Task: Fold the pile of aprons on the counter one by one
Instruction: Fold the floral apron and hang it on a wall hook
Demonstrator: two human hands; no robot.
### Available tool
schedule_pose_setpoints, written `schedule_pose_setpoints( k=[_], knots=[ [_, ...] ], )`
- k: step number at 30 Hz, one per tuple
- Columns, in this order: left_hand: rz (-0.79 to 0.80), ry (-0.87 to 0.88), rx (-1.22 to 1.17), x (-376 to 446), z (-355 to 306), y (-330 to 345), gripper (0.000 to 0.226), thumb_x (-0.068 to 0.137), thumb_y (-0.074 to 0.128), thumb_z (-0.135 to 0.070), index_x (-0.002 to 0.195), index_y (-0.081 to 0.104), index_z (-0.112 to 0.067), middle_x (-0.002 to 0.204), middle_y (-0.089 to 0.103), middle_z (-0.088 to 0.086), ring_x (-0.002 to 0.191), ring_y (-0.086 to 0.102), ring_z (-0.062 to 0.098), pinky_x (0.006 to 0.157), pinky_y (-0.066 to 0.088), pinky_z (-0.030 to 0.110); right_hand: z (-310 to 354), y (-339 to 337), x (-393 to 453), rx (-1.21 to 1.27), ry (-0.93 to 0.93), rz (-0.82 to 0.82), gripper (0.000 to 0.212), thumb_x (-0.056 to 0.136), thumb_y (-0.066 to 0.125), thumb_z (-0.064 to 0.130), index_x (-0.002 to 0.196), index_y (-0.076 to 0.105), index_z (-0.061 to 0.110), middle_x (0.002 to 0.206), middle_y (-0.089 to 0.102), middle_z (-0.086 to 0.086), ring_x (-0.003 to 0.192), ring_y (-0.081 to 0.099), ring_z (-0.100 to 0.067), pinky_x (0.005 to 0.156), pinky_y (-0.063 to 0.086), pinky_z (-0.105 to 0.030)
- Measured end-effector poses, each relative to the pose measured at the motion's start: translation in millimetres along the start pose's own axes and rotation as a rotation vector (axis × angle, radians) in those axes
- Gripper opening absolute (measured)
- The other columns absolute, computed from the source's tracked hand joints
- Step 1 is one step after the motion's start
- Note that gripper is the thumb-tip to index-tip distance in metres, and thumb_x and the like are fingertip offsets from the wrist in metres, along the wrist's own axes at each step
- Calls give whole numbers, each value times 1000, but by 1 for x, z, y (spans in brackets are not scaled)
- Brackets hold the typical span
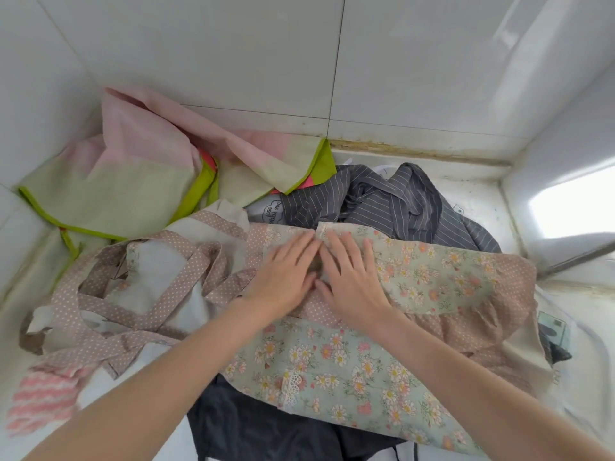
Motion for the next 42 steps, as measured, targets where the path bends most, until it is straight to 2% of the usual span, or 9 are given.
schedule_pose_setpoints(
  k=[3,9,19,23,26,32,35,39,42],
  knots=[
    [179,41,145,-15,-6,49,67,90,-7,-55,138,-38,-20,149,-32,10,136,-32,32,115,-12,49,-30,28,-27,-87,19,185,74,92,15,65,149,26,19,155,24,-13,141,20,-40,110,16,-64],
    [344,73,204,-18,-5,57,81,68,-18,-67,136,-39,-27,141,-46,10,131,-40,37,110,-17,57,-61,30,-34,-15,88,316,84,58,-32,80,132,-39,42,144,-39,-1,141,-24,-33,110,-6,-61],
    [489,22,298,-38,40,30,108,37,-38,-83,131,-38,-31,142,-42,4,133,-38,35,107,-20,57,7,17,-52,133,150,324,83,77,-1,75,149,-12,35,156,-22,-3,143,-16,-37,109,-8,-62],
    [273,122,200,-27,-32,26,80,75,-21,-71,140,-32,-26,146,-39,8,128,-43,31,105,-24,47,-21,14,-91,81,279,303,92,67,-21,78,149,-11,35,158,-15,-4,141,-15,-43,107,-10,-64],
    [349,187,160,-24,-85,54,58,94,3,-58,140,-29,-40,146,-41,2,128,-42,34,106,-23,55,-62,18,-131,113,484,365,87,71,-13,76,148,-14,36,157,-20,-2,140,-18,-45,106,-8,-67],
    [499,104,220,-19,-95,75,75,60,-22,-69,126,-41,-42,125,-57,2,123,-44,38,103,-15,67,-147,26,-192,219,708,477,79,77,-1,80,142,-24,43,153,-29,3,139,-20,-44,108,-4,-69],
    [519,93,219,-18,-106,70,69,79,-7,-69,136,-33,-40,136,-49,3,130,-38,40,108,-10,65,-152,19,-188,217,685,519,75,85,6,74,145,-20,39,155,-26,2,140,-18,-45,108,-8,-64],
    [145,132,158,7,-108,23,56,99,14,-43,151,9,-23,158,6,2,142,14,27,114,17,43,-161,-21,-150,-58,611,244,57,97,28,48,146,24,18,156,10,-12,144,-2,-36,111,-2,-61],
    [-16,53,172,41,-86,-9,61,95,38,-8,150,13,-17,156,13,5,141,16,24,112,18,39,-159,-34,-107,38,421,160,62,94,47,27,147,19,14,156,8,-14,144,5,-33,116,6,-54]
  ],
)
Point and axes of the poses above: each hand's wrist, its own x-axis towards the middle knuckle, its own y-axis out of the palm, z = x × y, the point moved 3 cm from there along x, towards the middle knuckle
